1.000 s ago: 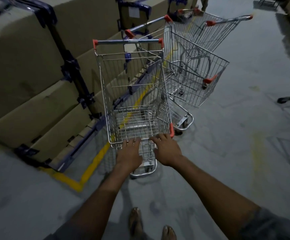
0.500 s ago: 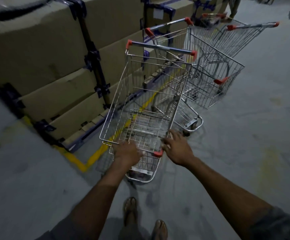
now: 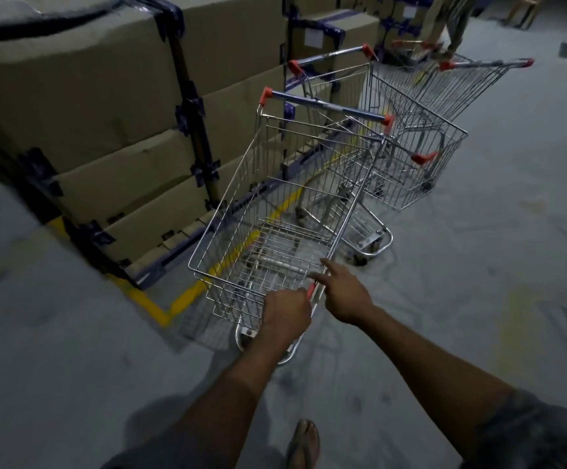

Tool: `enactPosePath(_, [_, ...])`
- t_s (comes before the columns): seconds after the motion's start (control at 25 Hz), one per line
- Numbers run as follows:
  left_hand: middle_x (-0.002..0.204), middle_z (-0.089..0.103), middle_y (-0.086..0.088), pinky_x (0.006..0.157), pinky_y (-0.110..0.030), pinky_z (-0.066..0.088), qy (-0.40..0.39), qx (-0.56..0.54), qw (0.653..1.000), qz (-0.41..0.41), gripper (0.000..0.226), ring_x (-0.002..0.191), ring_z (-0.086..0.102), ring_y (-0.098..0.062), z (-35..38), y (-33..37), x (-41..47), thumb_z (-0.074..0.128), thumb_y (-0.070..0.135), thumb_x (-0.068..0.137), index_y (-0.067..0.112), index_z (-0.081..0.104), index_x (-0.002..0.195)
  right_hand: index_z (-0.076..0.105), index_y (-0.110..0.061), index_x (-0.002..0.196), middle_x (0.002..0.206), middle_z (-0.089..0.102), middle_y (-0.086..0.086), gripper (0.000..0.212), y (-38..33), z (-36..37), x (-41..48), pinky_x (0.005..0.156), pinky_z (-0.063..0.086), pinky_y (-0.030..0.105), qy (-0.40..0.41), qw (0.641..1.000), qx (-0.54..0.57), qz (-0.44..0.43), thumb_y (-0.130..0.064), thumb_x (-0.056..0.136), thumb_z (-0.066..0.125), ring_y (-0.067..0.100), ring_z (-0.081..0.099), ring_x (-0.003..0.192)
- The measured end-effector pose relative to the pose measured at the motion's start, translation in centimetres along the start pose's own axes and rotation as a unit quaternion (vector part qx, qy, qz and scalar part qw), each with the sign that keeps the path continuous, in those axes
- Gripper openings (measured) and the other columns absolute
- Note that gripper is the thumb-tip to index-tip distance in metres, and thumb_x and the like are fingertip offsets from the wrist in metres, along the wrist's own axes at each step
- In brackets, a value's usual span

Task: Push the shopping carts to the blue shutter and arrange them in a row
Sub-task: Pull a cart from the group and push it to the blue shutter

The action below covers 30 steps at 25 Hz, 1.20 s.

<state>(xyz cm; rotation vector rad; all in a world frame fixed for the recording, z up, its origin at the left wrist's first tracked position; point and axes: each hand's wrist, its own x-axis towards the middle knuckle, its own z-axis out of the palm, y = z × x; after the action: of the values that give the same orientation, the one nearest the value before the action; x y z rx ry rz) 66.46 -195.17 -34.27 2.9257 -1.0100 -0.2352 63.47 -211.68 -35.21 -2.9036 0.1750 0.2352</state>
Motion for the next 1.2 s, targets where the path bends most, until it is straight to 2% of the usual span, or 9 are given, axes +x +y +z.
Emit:
enactPosePath(0.12, [0.097,0.074,-0.008,0.077,-0.034,0.050,0.003,0.008,1.000,-0.018,0.037,0.091,0.072,-0.030,0.5,-0.7,-2.3,0.040,0.039,0.103,0.015,0.067,0.111,0.023,-0.038,0.159,0.171,-0.005,0.001,0.088,-1.3,1.1,-1.4,0.117,0.032,0.058,-0.059,0.998,-0.015,-0.026,0.000,0.087,0.058,0.027,0.001,0.157])
enactPosePath(0.24, [0.100,0.074,-0.007,0.072,-0.031,0.047,-0.007,0.033,0.998,-0.051,0.041,0.092,0.071,-0.027,0.1,-2.3,-4.8,0.040,0.044,0.102,0.015,0.068,0.111,0.011,-0.041,0.160,0.169,-0.015,-0.001,0.097,-4.1,2.3,-3.1,0.120,0.022,0.061,-0.086,0.995,-0.004,-0.040,0.003,0.086,0.055,0.028,-0.009,0.156])
enactPosePath(0.36, [0.093,0.072,-0.005,0.070,-0.031,0.048,-0.031,0.062,0.994,-0.086,0.054,0.087,0.071,-0.025,0.4,-4.4,-7.5,0.034,0.053,0.103,0.013,0.071,0.104,0.007,-0.042,0.160,0.170,-0.006,-0.003,0.093,-7.2,3.0,-5.5,0.120,0.017,0.059,-0.061,0.996,-0.028,-0.065,-0.006,0.091,0.059,0.027,0.000,0.156])
enactPosePath(0.48, [0.091,0.071,-0.002,0.069,-0.030,0.048,-0.058,0.070,0.986,-0.140,0.062,0.086,0.070,-0.022,0.0,-6.5,-9.3,0.039,0.065,0.094,0.013,0.073,0.099,0.020,-0.036,0.159,0.168,0.021,-0.002,0.084,-8.5,3.5,-6.9,0.118,0.024,0.053,0.017,0.989,-0.099,-0.109,-0.011,0.089,0.060,0.030,0.022,0.151])
enactPosePath(0.6, [0.109,0.070,-0.001,0.080,-0.036,0.049,-0.133,0.065,0.971,-0.187,0.048,0.102,0.067,-0.024,0.0,-7.5,-10.6,0.050,0.054,0.091,0.019,0.066,0.120,0.025,-0.036,0.158,0.167,0.024,0.003,0.077,-7.6,3.1,-6.8,0.119,0.022,0.056,0.031,0.993,-0.098,-0.064,-0.025,0.091,0.063,0.032,0.019,0.152])
enactPosePath(0.72, [0.134,0.061,-0.006,0.100,-0.050,0.048,-0.166,0.006,0.973,-0.160,0.061,0.120,0.060,-0.029,0.5,-7.3,-11.3,0.060,0.037,0.092,0.022,0.041,0.148,0.014,-0.034,0.161,0.170,0.010,0.004,0.076,-5.6,2.6,-6.4,0.123,0.014,0.058,-0.030,0.993,-0.095,-0.056,-0.032,0.098,0.057,0.029,0.006,0.156])
enactPosePath(0.88, [0.143,0.055,-0.007,0.099,-0.048,0.047,-0.112,-0.065,0.989,-0.065,0.062,0.124,0.058,-0.030,1.1,-2.3,-10.7,0.055,0.043,0.097,0.023,0.034,0.152,0.014,-0.030,0.161,0.169,0.013,0.002,0.072,-4.6,2.4,-7.0,0.122,0.024,0.053,-0.052,0.990,-0.075,-0.104,-0.031,0.101,0.053,0.027,0.008,0.155])
enactPosePath(1.04, [0.110,0.071,-0.003,0.075,-0.034,0.052,0.006,-0.028,0.994,-0.109,0.027,0.097,0.070,-0.025,2.0,0.1,-11.1,0.049,0.031,0.104,0.026,0.057,0.129,0.028,-0.029,0.157,0.162,0.034,0.002,0.065,-2.1,2.0,-8.7,0.120,0.020,0.053,0.004,0.989,-0.101,-0.106,-0.025,0.099,0.057,0.026,0.026,0.149])
enactPosePath(1.2, [0.099,0.073,0.001,0.065,-0.031,0.049,0.038,-0.008,0.987,-0.156,0.021,0.083,0.071,-0.022,2.7,0.0,-13.4,0.055,0.020,0.098,0.029,0.065,0.114,0.036,-0.031,0.152,0.153,0.047,0.003,0.063,4.4,0.0,-9.2,0.121,0.019,0.055,0.036,0.983,-0.156,-0.092,-0.015,0.095,0.059,0.027,0.037,0.143])
